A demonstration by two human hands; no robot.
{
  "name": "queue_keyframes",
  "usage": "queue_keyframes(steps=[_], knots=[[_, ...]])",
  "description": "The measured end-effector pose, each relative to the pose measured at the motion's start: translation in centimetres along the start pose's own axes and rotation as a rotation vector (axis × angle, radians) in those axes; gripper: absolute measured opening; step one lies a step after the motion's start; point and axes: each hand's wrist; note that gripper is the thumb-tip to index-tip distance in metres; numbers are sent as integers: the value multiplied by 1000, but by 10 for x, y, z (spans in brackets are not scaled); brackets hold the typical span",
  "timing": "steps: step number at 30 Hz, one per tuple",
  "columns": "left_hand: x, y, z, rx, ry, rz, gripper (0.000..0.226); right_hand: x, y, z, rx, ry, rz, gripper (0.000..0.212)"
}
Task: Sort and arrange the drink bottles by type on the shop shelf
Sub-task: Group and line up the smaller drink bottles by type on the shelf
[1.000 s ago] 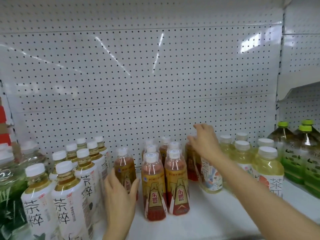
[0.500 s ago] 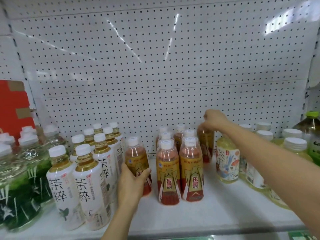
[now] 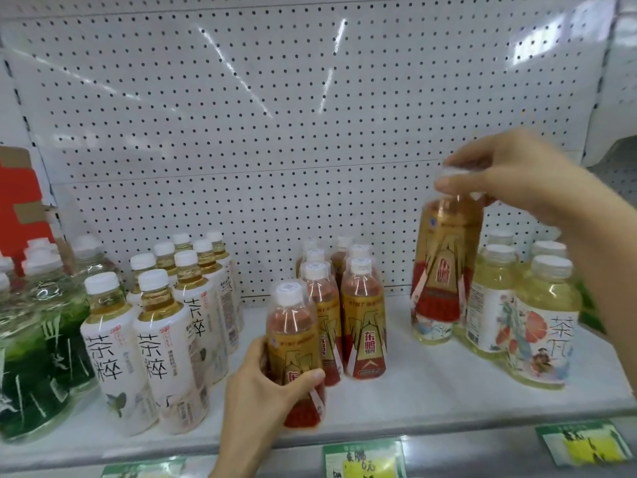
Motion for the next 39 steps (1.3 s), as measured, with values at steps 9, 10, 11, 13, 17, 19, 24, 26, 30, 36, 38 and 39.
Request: queue_keyframes(steps=[9,10,11,13,17,19,24,26,30,36,38,39], knots=[[-1,22,3,-3,68,-46,75,-26,83,38,401,-47,-52,34],[-2,22,4,-5,77,-53,73,-25,94,42,414,-53,-50,34],[-3,22,5,0,88,-58,71,-24,103,45,415,-60,-62,34],[-3,20,6,38,98,-57,71,-22,118,51,380,-73,-105,33],[14,12,7,130,62,-67,73,-44,135,73,217,-31,-201,69],[22,9,7,145,48,-64,69,-67,147,95,156,77,-256,98],[25,13,4,138,72,-45,67,-98,188,134,307,218,-417,77],[27,17,4,105,101,-46,71,-97,196,135,312,194,-422,65],[29,22,5,68,146,-54,72,-97,198,131,328,205,-493,65],[27,22,4,54,186,-42,71,-103,201,133,351,196,-603,65],[24,21,9,67,192,-15,75,-107,201,136,365,188,-659,73],[21,19,10,80,187,-4,80,-108,200,136,364,186,-678,85]])
Point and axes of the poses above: each hand's wrist, its own z-axis away from the middle knuckle, its own y-axis out of the palm, x = y × z, and after that the axes turned 6 degrees about y, right-handed
